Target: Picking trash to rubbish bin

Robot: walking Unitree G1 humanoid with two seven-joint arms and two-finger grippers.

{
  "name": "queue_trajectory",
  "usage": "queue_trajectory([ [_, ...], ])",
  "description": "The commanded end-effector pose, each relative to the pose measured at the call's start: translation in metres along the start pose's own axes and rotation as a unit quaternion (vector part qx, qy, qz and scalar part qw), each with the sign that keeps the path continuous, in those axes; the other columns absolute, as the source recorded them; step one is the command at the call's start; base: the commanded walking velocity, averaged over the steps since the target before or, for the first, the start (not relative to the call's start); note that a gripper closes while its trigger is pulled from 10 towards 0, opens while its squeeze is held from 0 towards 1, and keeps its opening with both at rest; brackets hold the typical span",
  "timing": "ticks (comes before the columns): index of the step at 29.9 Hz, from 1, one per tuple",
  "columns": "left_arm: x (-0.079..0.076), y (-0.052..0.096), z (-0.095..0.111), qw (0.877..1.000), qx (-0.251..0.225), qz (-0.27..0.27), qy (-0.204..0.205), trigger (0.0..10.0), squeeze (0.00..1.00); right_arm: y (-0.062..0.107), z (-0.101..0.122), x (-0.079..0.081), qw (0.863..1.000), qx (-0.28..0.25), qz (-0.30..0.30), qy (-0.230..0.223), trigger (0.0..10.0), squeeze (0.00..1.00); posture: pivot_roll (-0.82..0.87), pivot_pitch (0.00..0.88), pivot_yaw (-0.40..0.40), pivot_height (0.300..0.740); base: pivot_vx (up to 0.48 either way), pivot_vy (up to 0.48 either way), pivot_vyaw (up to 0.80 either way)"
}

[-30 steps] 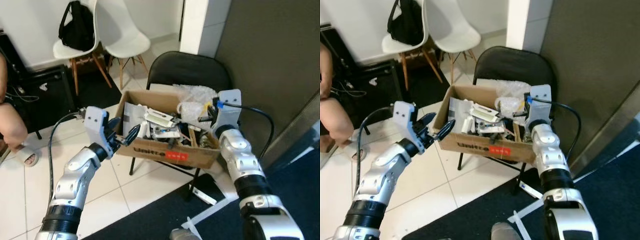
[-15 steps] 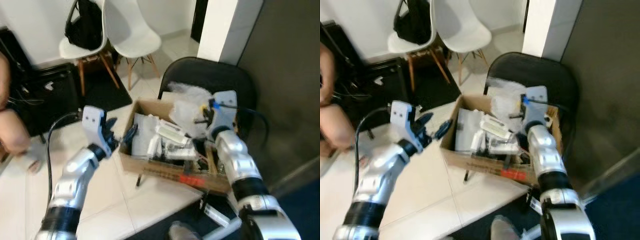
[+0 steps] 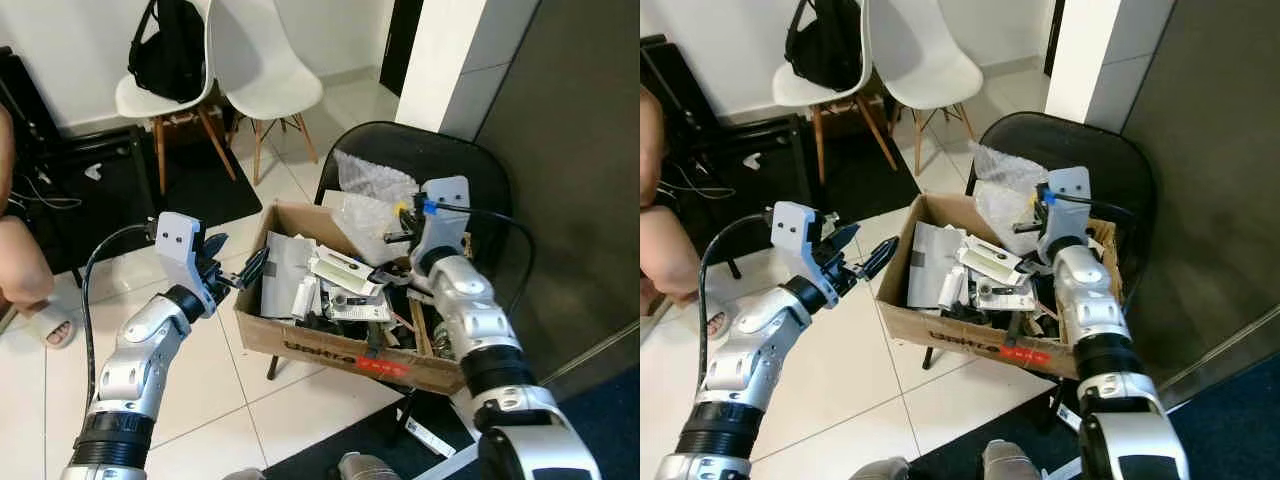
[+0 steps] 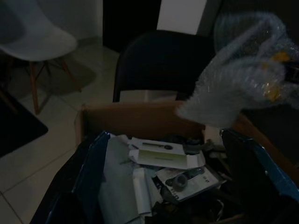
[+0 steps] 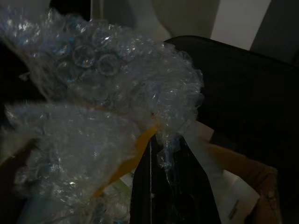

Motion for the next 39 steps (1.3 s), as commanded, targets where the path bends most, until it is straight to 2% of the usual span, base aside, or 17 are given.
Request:
queue_trajectory([
  [1,-0.001,0.002,-0.005,1.000,0.009,-0.001,0.005,10.0,0.00,0.002,-0.008,-0.002,1.000,0.027,0.014,0.006,10.0,0.00,-0.09,0.000,0.022,0.740,0.000,0.000,0.00],
  [5,0.000,0.002,-0.005,1.000,0.009,-0.002,0.006,10.0,0.00,0.003,-0.012,0.000,0.998,0.044,0.029,0.028,10.0,0.00,-0.10,0.000,0.023,0.740,0.000,0.000,0.00],
  [6,0.000,0.002,-0.005,1.000,0.009,-0.002,0.007,10.0,0.00,0.004,-0.012,0.001,0.998,0.046,0.034,0.030,10.0,0.96,-0.10,0.000,0.023,0.740,0.000,0.000,0.00],
  [7,0.000,0.002,-0.005,1.000,0.009,-0.002,0.007,10.0,0.00,0.004,-0.014,0.005,0.997,0.050,0.046,0.040,10.0,1.00,-0.09,0.000,0.024,0.740,0.000,0.000,0.00],
  [11,0.000,0.002,-0.005,1.000,0.010,-0.003,0.006,10.0,0.00,0.005,-0.016,0.017,0.995,0.057,0.068,0.045,10.0,1.00,-0.09,0.000,0.024,0.740,0.000,0.000,0.00],
  [15,0.000,0.002,-0.006,1.000,0.011,-0.004,0.006,10.0,0.00,0.004,-0.015,0.018,0.995,0.055,0.066,0.041,10.0,1.00,-0.09,0.000,0.024,0.740,0.000,0.000,0.00],
  [25,0.000,0.002,-0.005,1.000,0.010,-0.004,0.007,10.0,0.00,0.002,-0.006,0.017,0.997,0.046,0.064,-0.013,10.0,1.00,-0.10,0.000,0.026,0.740,0.000,0.000,0.00],
  [27,0.000,0.001,-0.005,1.000,0.009,-0.003,0.008,10.0,0.00,0.003,-0.004,0.022,0.995,0.042,0.076,-0.044,10.0,1.00,-0.10,0.000,0.026,0.740,0.000,0.000,0.00],
  [28,0.000,0.001,-0.005,1.000,0.009,-0.003,0.008,10.0,0.00,0.003,-0.003,0.023,0.994,0.038,0.080,-0.062,10.0,0.95,-0.09,0.000,0.025,0.740,0.000,0.000,0.00],
  [29,0.000,0.001,-0.005,1.000,0.009,-0.003,0.008,10.0,0.00,0.003,-0.002,0.024,0.993,0.035,0.082,-0.078,10.0,0.53,-0.09,0.000,0.024,0.740,0.000,0.000,0.00],
  [31,0.000,0.001,-0.005,1.000,0.009,-0.003,0.008,10.0,0.00,0.003,-0.002,0.024,0.993,0.035,0.082,-0.078,10.0,0.53,-0.09,0.000,0.024,0.740,0.000,0.000,0.00],
  [32,0.000,0.001,-0.005,1.000,0.009,-0.003,0.008,10.0,0.00,0.003,-0.001,0.022,0.991,0.028,0.081,-0.098,10.0,0.00,-0.09,0.000,0.023,0.740,0.000,0.000,0.00],
  [37,-0.001,0.001,-0.004,1.000,0.007,-0.002,0.010,10.0,0.00,0.004,0.000,0.009,0.987,0.010,0.058,-0.151,10.0,0.00,-0.09,0.000,0.022,0.740,0.000,0.000,0.00],
  [39,-0.001,0.001,-0.004,1.000,0.007,-0.002,0.010,10.0,0.00,0.005,-0.003,0.004,0.986,0.010,0.048,-0.158,10.0,0.00,-0.09,0.000,0.022,0.740,0.000,0.000,0.00],
])
Point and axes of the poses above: a point about 5 cm out from each wrist's last joint towards the gripper, its own y axis pointing back from the gripper into the wrist, its own z axis along the axis of the wrist's last joint, x = y × z, the point moved 1 cm from there along -y, pointing out of the wrist towards the gripper, and after that the axes turned 8 degrees about -y, right-handed, at the moved point
